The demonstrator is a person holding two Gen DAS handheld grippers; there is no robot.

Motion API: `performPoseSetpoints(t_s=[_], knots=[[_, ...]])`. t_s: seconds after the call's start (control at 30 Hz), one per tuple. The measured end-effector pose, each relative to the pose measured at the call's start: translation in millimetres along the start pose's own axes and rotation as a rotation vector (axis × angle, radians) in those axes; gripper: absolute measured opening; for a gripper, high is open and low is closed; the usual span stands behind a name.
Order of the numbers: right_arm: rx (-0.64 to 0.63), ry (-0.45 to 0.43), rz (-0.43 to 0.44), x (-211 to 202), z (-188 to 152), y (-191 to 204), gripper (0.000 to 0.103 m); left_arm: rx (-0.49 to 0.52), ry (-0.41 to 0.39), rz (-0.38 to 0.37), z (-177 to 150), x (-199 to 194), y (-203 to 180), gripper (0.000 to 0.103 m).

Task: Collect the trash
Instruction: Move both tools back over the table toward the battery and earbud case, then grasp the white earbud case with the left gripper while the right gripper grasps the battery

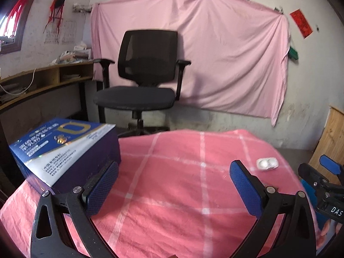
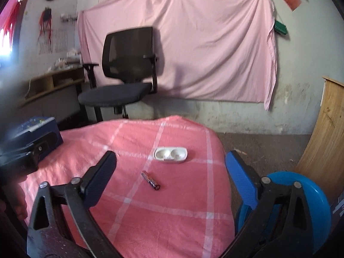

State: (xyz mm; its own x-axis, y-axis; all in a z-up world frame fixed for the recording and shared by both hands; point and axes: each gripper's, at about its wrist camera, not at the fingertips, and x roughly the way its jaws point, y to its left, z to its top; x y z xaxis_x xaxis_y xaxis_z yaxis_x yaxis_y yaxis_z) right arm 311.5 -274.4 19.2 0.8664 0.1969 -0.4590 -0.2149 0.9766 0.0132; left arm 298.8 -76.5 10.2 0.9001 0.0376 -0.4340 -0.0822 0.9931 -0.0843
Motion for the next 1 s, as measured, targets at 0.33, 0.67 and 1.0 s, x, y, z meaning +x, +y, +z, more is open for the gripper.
performPoseSetpoints(t_s=[0.33,0.67,1.0], knots=[[-0.057,0.274,0.088,53,-13,11,0.066,-0.032,0.181,0.038,-9,40,7,0.101],[-0.043,0.390,0.138,71,-20,9,0.023,-0.056,0.292,0.007,-11,68,15,0.101],[0.017,0.347,0.098,50,-18,-16,0.022,0.045,0.346,-0.079,-13,86,-17,0.100]])
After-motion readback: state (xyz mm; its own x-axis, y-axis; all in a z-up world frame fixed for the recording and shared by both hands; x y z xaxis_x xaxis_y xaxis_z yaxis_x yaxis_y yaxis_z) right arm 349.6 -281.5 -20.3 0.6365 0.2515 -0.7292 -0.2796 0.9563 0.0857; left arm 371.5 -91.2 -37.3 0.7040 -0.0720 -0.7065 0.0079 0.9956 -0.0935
